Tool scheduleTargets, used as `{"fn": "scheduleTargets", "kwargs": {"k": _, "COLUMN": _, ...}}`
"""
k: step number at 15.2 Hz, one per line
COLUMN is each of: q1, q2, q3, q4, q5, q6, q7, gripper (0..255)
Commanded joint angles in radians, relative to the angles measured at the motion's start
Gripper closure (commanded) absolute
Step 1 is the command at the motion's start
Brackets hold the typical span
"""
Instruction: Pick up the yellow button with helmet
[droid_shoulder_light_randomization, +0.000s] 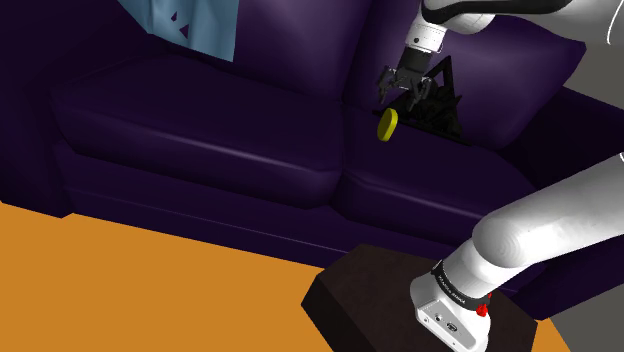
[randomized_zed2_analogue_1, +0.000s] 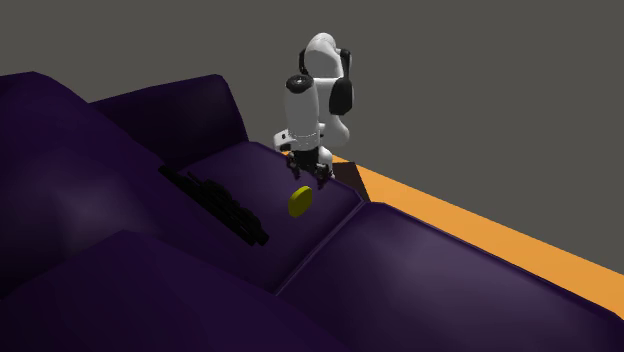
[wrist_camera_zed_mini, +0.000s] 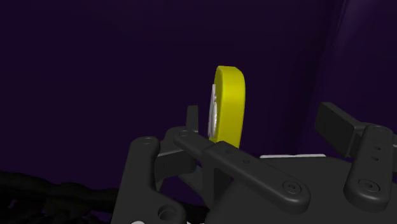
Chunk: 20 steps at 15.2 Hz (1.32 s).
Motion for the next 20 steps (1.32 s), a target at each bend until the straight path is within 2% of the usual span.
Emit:
{"fn": "scheduleTargets", "kwargs": {"k": 1, "q1": -0.025, "q2": 0.061, "q3": -0.018, "q4": 0.038, "q5": -0.007, "q6": -0.001, "q7": 0.042, "gripper": 0}}
{"fn": "scheduleTargets", "kwargs": {"k": 11, "q1": -0.031, "q2": 0.089, "q3": -0.023, "q4": -0.041, "q5": -0.008, "q6": 0.101, "q7": 0.051, "gripper": 0}}
{"fn": "scheduleTargets", "kwargs": {"k": 12, "q1": -0.032, "q2": 0.089, "q3": -0.024, "q4": -0.042, "q5": -0.008, "q6": 0.101, "q7": 0.05, "gripper": 255}}
{"fn": "scheduleTargets", "kwargs": {"k": 20, "q1": -0.032, "q2": 0.091, "q3": -0.023, "q4": -0.04, "q5": -0.008, "q6": 0.101, "q7": 0.05, "gripper": 255}}
